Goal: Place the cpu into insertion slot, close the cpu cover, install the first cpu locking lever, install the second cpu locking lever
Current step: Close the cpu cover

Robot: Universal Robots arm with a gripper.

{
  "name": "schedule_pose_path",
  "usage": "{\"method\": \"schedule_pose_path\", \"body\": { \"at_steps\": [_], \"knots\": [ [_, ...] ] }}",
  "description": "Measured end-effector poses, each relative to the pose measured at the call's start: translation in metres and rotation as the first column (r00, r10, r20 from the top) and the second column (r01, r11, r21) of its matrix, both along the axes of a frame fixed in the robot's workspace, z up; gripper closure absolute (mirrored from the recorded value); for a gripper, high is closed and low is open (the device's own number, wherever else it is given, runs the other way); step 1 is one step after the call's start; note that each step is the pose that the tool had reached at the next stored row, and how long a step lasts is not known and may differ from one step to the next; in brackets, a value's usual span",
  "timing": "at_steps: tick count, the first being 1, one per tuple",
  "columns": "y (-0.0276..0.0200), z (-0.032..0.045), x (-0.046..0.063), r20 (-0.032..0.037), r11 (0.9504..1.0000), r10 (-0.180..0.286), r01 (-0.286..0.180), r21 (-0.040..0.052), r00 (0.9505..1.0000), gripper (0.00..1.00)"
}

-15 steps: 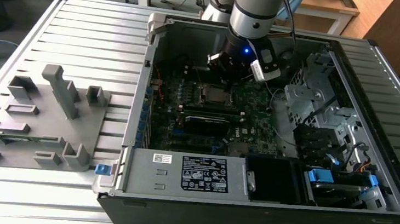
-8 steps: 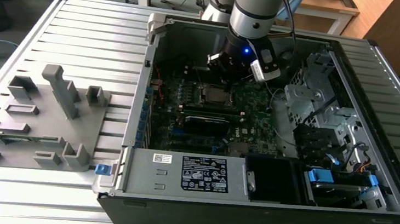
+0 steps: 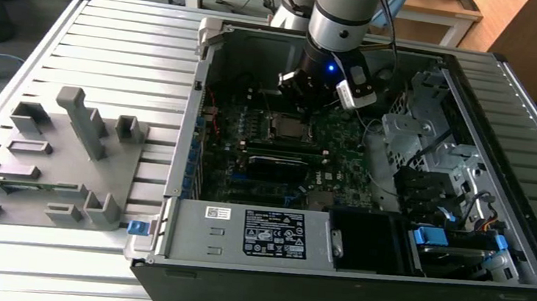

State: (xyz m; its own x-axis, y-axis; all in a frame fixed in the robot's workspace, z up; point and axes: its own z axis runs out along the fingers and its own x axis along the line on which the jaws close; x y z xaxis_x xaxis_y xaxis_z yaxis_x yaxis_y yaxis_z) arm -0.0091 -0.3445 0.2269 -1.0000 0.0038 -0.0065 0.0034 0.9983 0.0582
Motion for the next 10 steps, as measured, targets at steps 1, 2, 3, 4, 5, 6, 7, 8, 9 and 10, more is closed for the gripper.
{"method": "schedule_pose_path", "body": {
  "at_steps": [1,2,3,4,5,6,7,8,9,10],
  "knots": [
    [0.0,0.0,0.0,0.0,1.0,0.0,0.0,0.0001,1.0,0.9],
    [0.0,0.0,0.0,0.0,1.0,0.0,0.0,0.0,1.0,0.9],
    [0.0,0.0,0.0,0.0,1.0,0.0,0.0,0.0,1.0,0.9],
    [0.0,0.0,0.0,0.0,1.0,-0.001,0.001,0.0,1.0,0.9],
    [0.0,0.0,-0.0004,-0.0001,1.0,-0.001,0.001,-0.0001,1.0,0.9],
    [0.0,0.0,-0.0011,-0.0001,1.0,-0.001,0.001,-0.0002,1.0,0.9],
    [0.0,-0.0002,-0.002,0.0,1.0,-0.002,0.002,-0.0002,1.0,0.9],
    [0.0,-0.0004,-0.0032,0.0,1.0,-0.003,0.003,0.0,1.0,0.9],
    [0.0,-0.0006,-0.0046,0.0,1.0,-0.003,0.003,0.0,1.0,0.9],
    [0.0,-0.0008,-0.0062,0.0,1.0,-0.004,0.004,0.0,1.0,0.9]
  ]
}}
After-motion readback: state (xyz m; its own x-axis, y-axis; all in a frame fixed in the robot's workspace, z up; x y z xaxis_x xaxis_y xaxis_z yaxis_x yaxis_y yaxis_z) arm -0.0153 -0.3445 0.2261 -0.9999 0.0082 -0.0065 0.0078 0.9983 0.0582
